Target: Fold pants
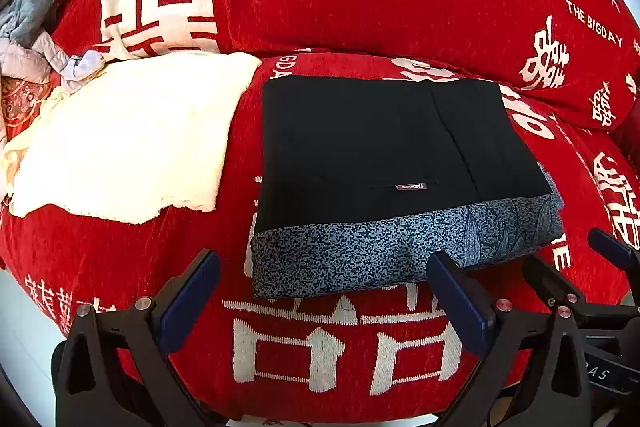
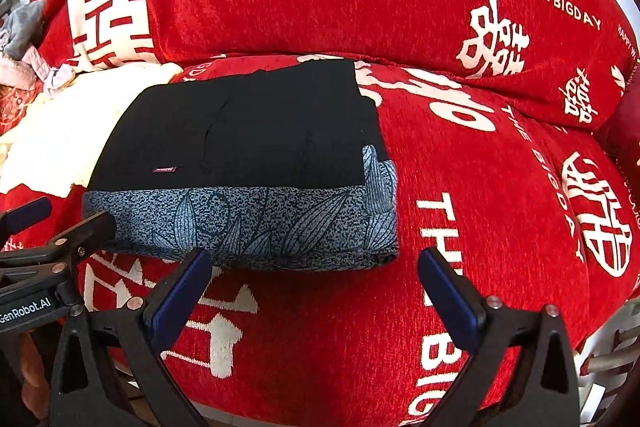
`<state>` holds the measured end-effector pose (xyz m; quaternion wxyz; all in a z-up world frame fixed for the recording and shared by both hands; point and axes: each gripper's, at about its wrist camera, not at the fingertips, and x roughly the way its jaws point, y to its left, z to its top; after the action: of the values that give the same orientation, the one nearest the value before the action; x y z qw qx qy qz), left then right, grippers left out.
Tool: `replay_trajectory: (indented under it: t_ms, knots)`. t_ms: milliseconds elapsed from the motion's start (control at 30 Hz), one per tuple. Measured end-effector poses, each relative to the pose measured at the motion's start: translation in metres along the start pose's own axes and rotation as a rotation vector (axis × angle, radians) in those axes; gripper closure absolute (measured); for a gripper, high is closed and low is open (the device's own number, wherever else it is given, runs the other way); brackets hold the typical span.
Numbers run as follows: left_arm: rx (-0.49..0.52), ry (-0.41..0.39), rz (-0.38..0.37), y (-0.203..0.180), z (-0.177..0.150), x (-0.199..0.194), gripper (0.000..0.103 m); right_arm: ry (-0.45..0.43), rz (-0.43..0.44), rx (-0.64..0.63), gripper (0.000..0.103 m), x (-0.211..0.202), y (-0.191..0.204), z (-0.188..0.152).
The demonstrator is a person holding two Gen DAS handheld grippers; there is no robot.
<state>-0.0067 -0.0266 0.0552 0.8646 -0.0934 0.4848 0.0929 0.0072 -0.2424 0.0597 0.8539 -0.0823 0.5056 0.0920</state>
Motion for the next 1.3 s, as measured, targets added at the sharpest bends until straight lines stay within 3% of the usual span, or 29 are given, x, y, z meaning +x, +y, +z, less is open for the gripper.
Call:
replay_trajectory:
  t_ms: [1300]
  knots:
    - [0.035,0.022,0.028,-0.011,-0.002,0.004,0.0,0.006,-0.002,0.0,0.0,0.002,0.001,0.002]
